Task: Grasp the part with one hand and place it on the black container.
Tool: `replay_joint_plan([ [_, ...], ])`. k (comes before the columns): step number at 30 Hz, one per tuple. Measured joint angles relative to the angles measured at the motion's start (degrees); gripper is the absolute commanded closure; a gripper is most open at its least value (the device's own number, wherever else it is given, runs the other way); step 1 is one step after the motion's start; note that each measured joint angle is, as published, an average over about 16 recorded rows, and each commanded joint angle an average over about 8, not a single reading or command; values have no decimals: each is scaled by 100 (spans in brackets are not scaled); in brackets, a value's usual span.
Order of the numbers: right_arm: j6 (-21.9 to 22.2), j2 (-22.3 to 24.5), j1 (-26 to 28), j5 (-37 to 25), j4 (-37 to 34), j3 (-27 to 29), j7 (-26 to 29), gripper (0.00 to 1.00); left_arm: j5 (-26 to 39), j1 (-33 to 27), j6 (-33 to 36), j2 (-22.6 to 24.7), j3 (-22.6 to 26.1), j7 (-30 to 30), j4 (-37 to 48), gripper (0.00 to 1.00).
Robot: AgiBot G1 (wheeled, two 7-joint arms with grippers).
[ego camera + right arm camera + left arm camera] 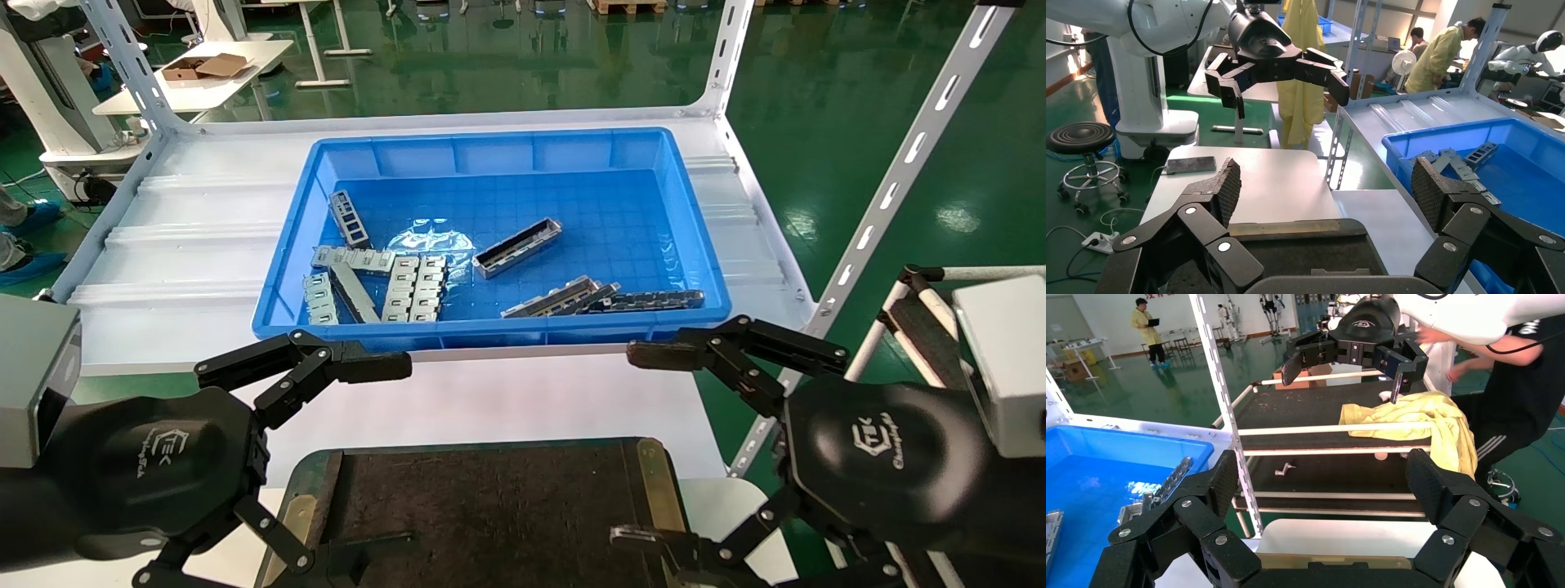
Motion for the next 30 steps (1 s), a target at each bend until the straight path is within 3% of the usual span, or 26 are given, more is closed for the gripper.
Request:
replay_joint_plan([
  [14, -2, -1, 2, 1, -3, -2, -2, 0, 198, -158, -203, 229, 54, 139, 237, 0],
  [30, -2, 0, 3, 2, -4, -5, -3, 0, 1126, -1015, -812, 1291, 494, 572, 1553, 0],
])
